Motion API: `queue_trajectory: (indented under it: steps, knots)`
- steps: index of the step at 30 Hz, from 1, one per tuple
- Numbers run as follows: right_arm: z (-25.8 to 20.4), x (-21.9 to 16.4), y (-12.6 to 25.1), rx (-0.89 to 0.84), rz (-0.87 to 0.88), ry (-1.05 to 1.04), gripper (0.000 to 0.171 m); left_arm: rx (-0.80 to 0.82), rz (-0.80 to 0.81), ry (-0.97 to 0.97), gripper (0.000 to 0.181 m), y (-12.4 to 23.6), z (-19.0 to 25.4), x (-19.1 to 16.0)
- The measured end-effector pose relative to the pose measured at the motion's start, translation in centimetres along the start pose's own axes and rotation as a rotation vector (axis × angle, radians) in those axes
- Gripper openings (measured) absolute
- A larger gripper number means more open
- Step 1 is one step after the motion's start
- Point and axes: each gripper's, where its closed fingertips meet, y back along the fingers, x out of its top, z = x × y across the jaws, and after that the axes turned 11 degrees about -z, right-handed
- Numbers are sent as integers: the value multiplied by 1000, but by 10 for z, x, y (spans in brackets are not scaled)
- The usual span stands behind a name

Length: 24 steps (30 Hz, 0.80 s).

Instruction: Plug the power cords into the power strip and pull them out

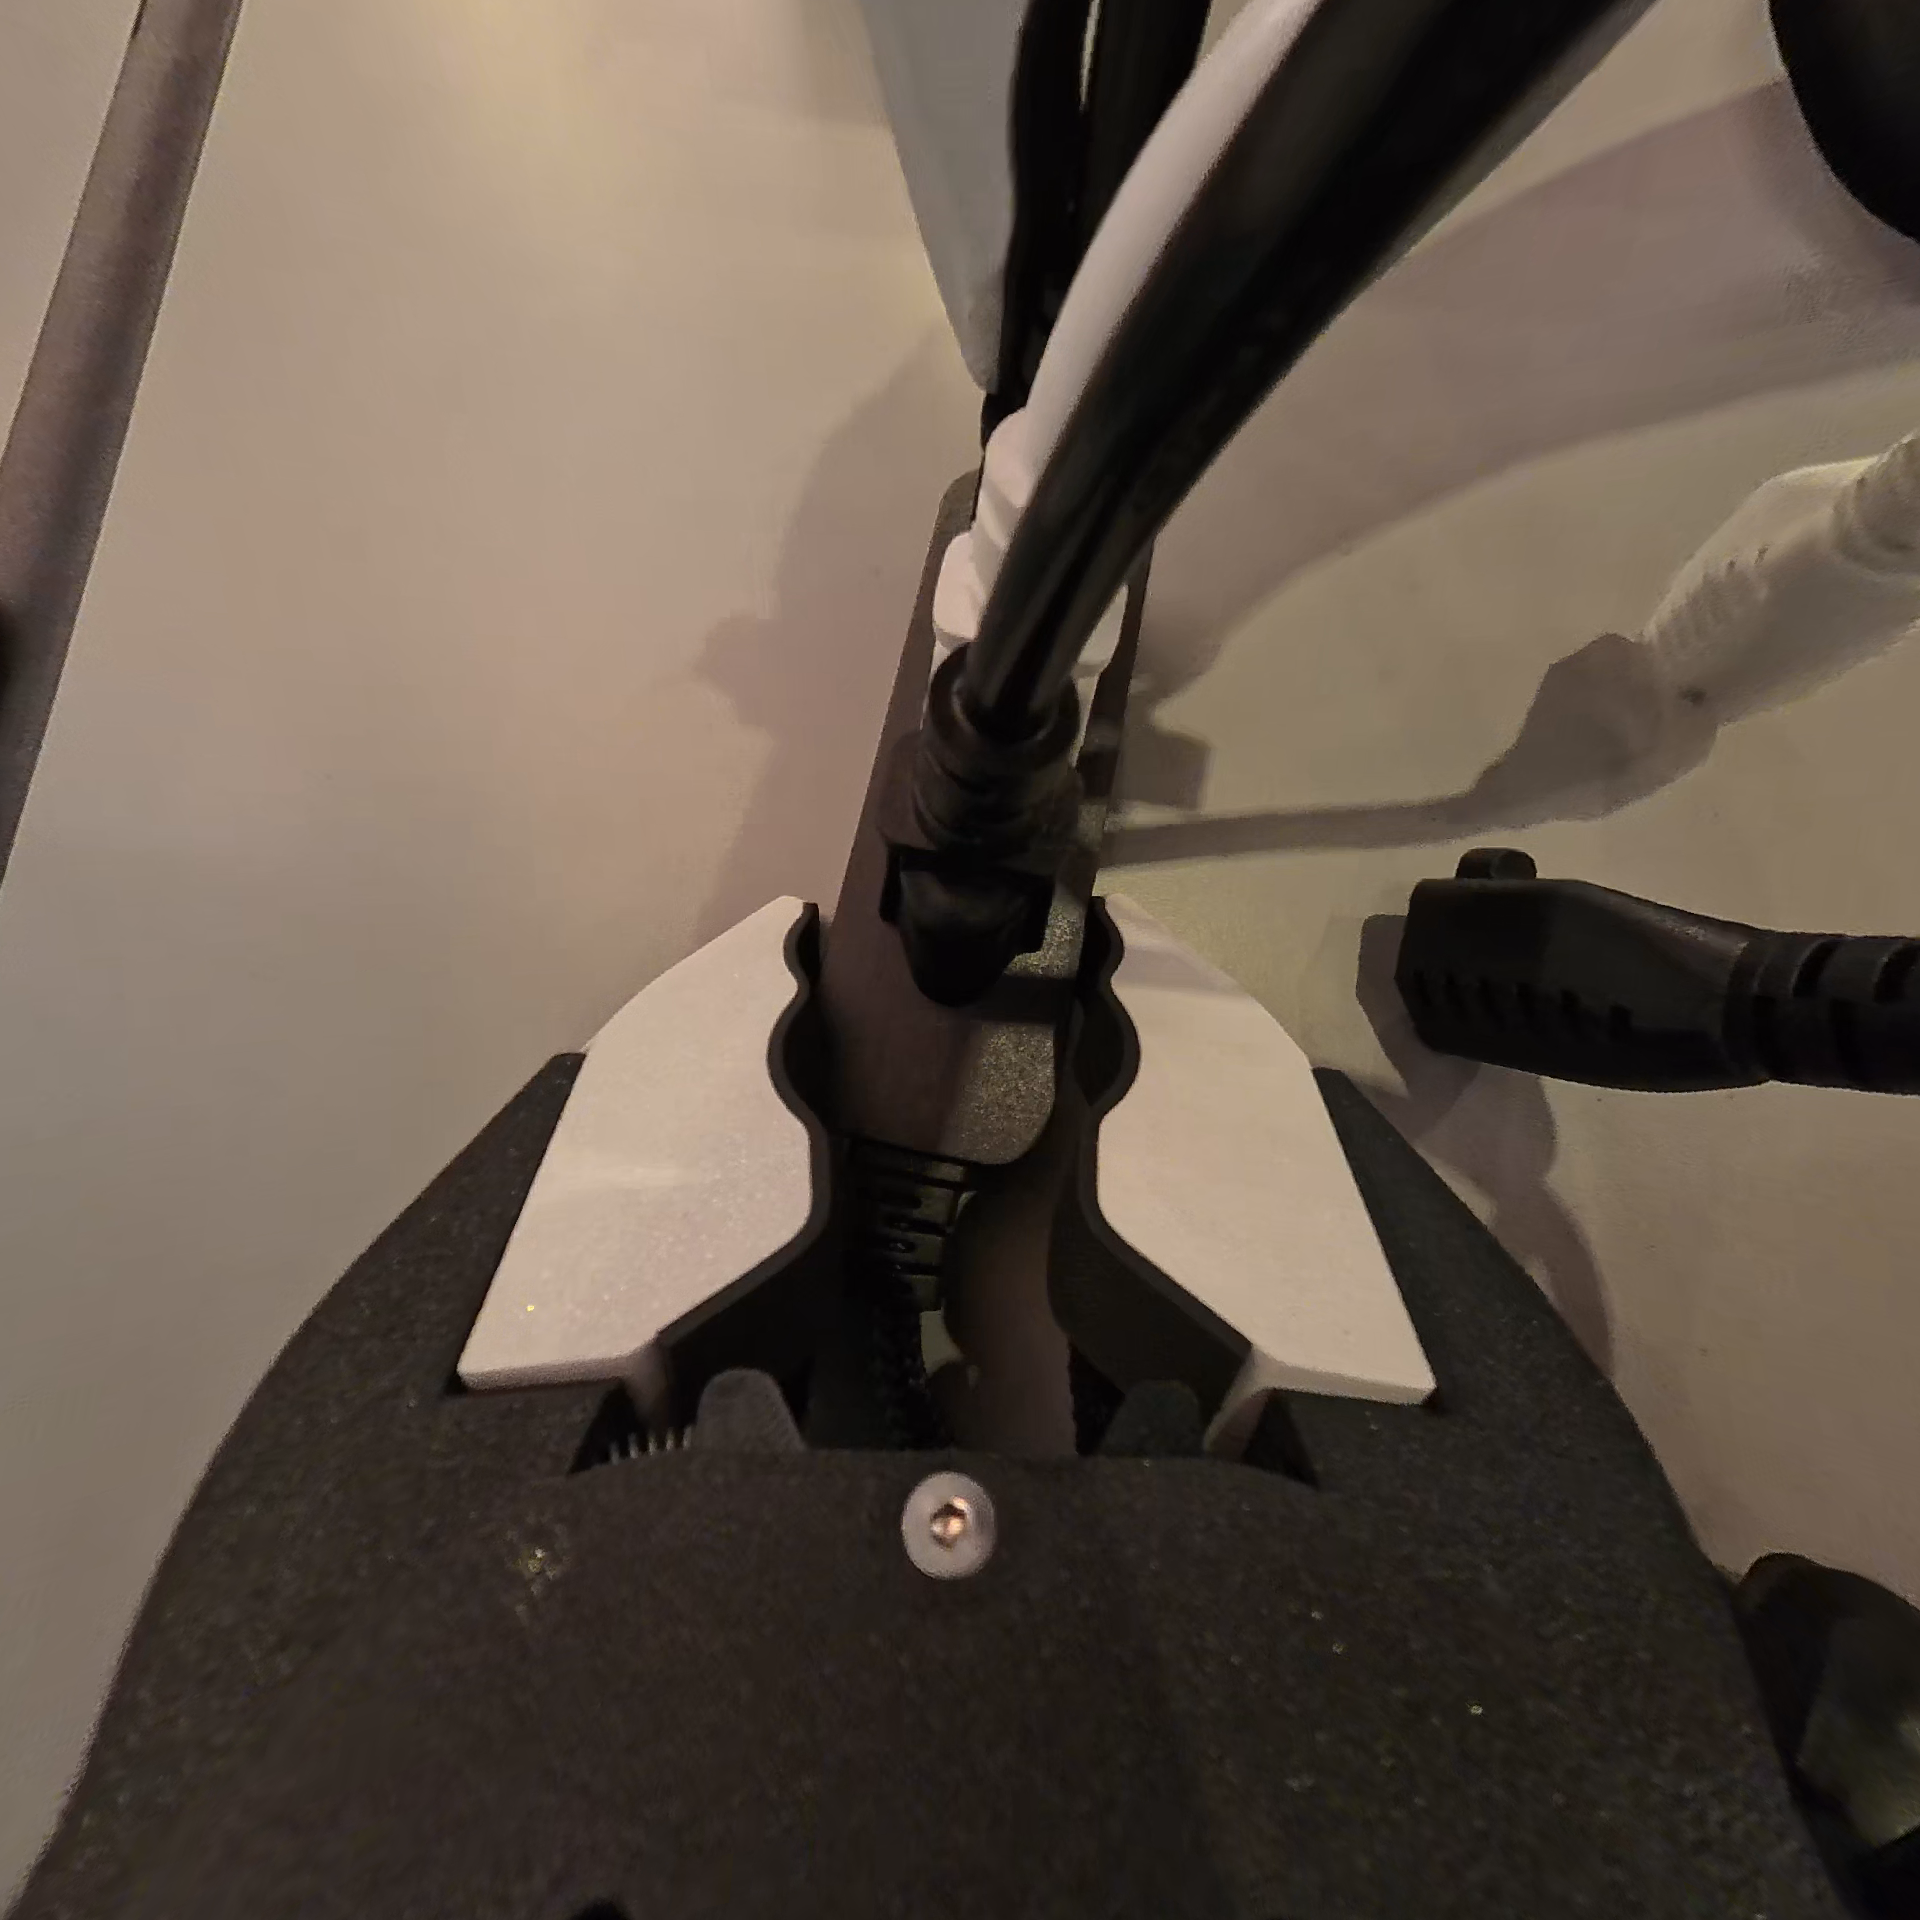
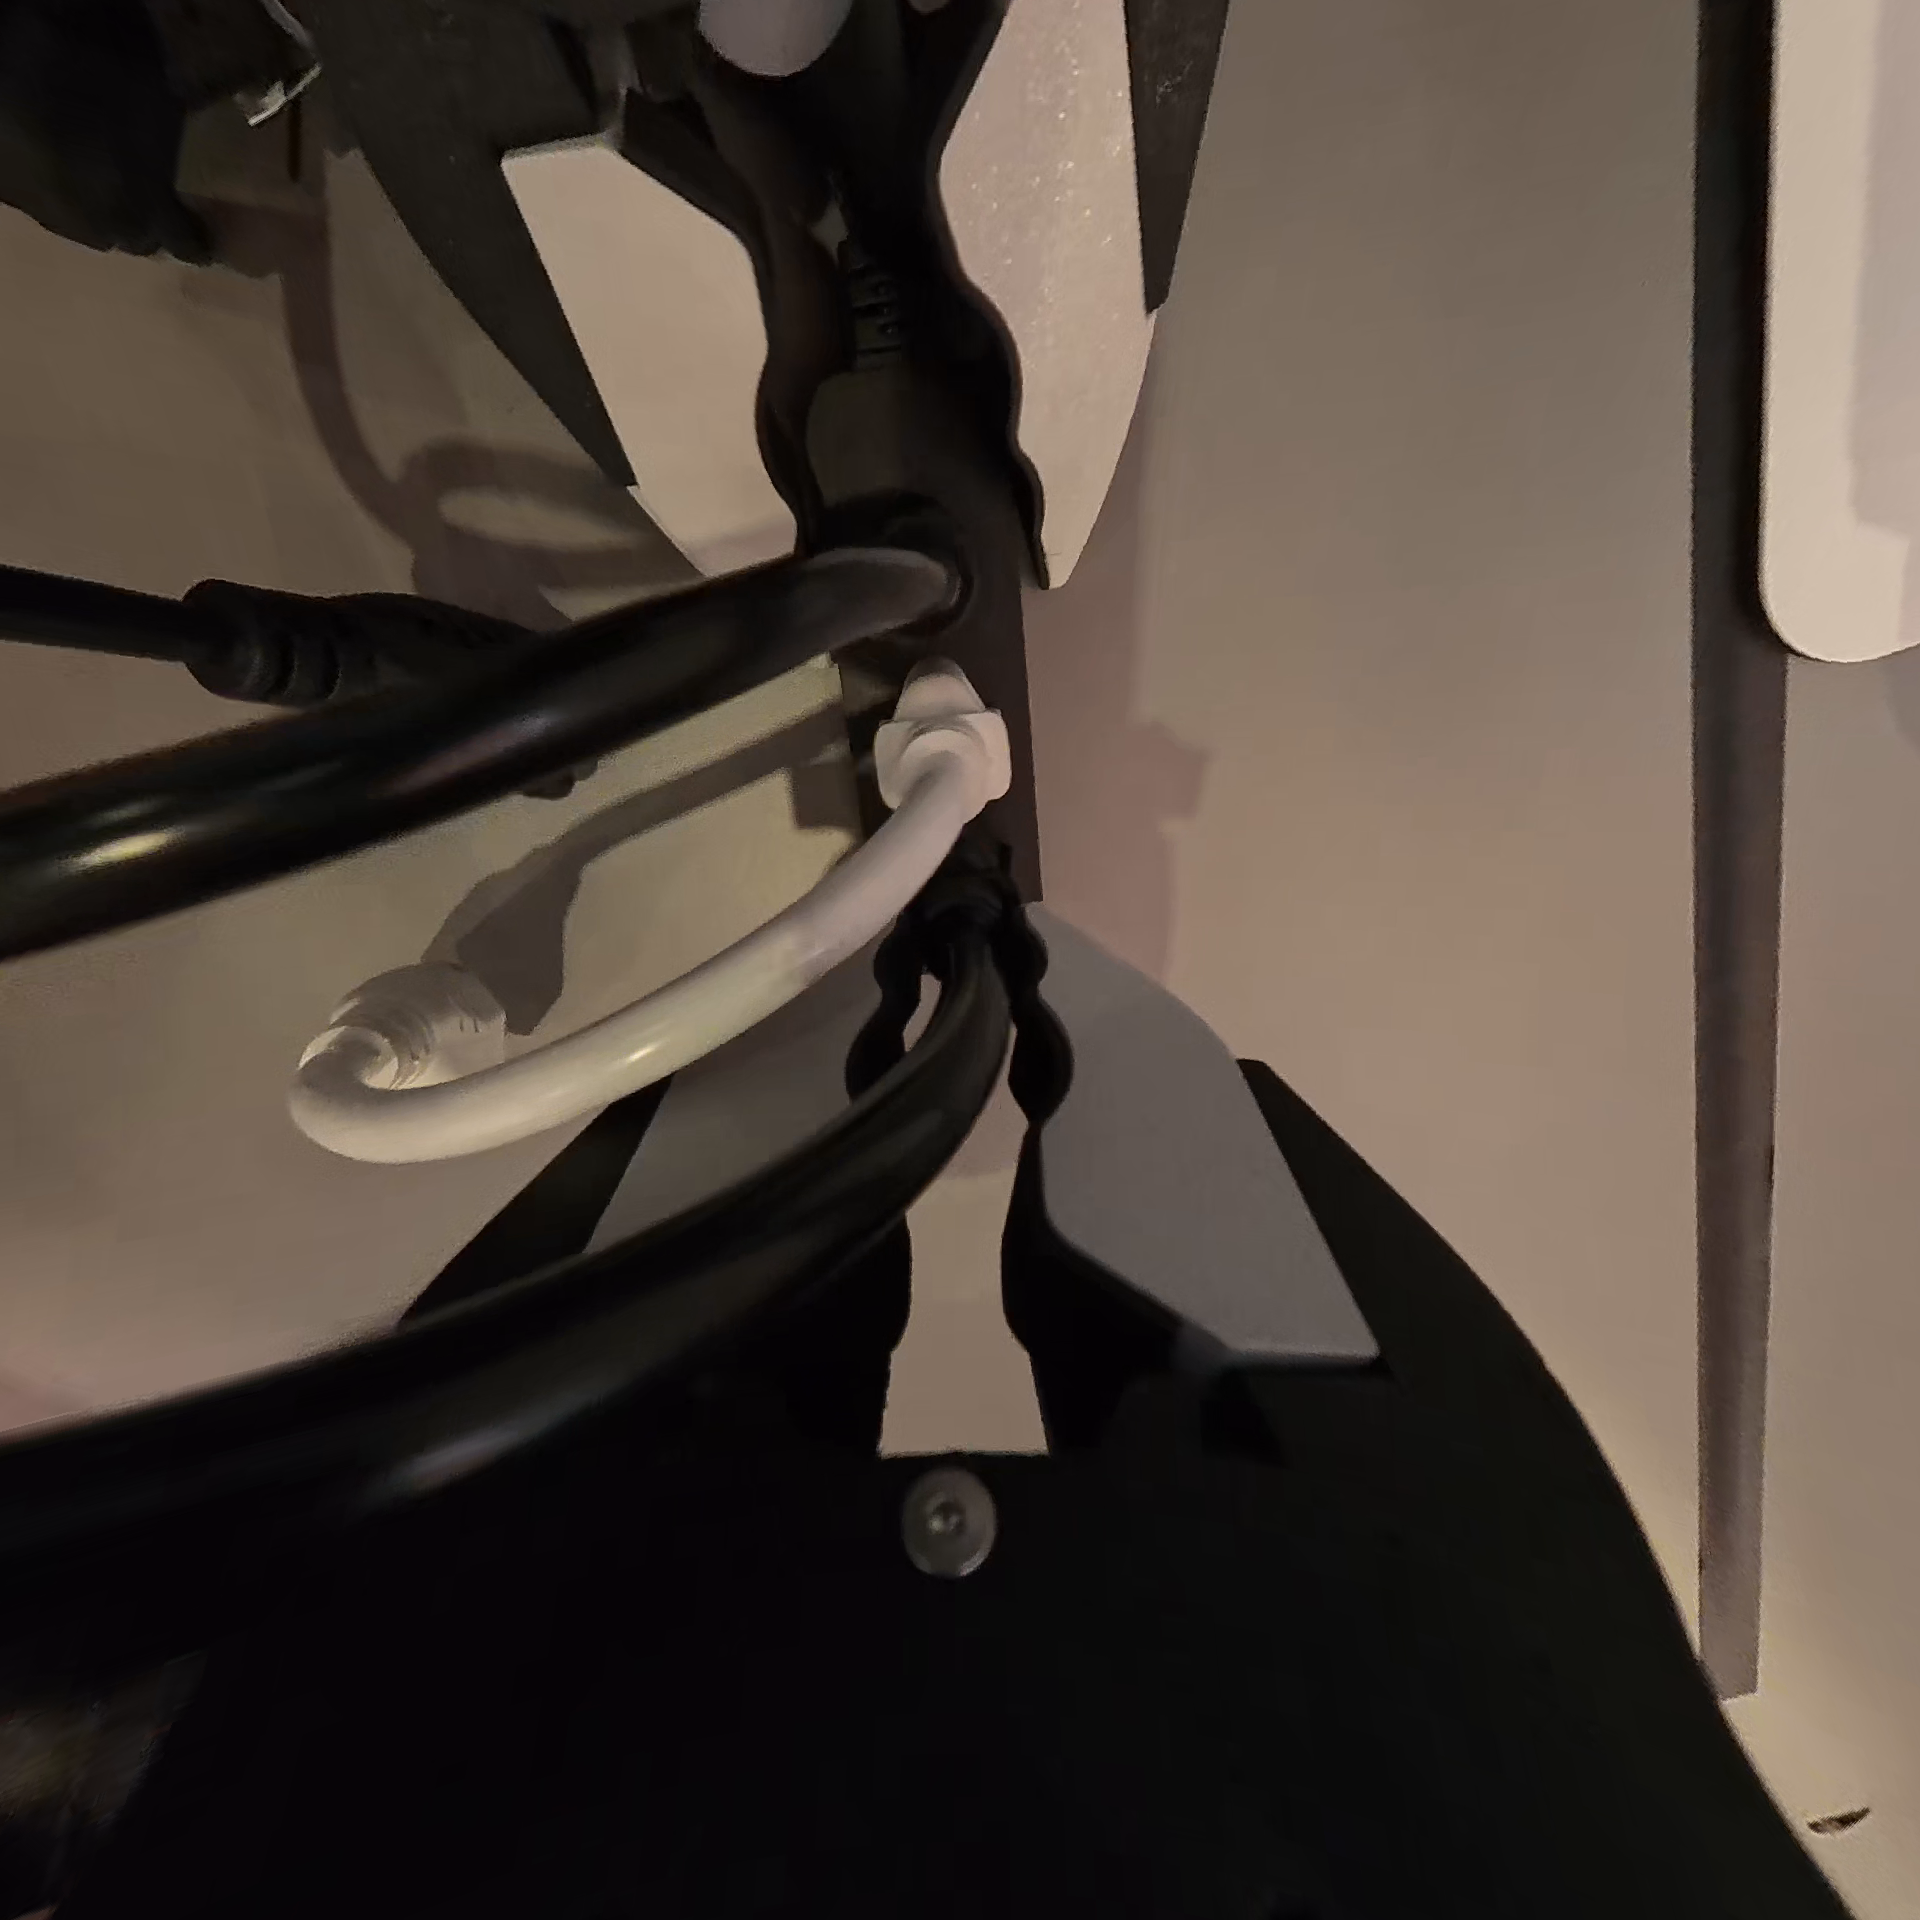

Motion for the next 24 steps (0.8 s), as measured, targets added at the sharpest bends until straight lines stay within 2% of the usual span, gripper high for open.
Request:
queue_trajectory:
  steps: [4,9,15,19,22,24]
  knots:
    - [0,0,1,2,137,-21,16,5,-1,6,47,0,0,0]
    - [0,0,1,9,100,5,16,4,-2,4,47,0,0,0]
    - [3,0,3,-55,201,61,18,7,-3,7,47,0,0,0]
    - [20,-6,13,-229,347,56,41,14,-3,17,47,0,-1,0]
    - [19,-16,9,-193,435,87,51,42,-3,56,47,0,-7,0]
    - [22,-24,-1,-165,469,91,51,70,-2,95,47,-1,-13,1]
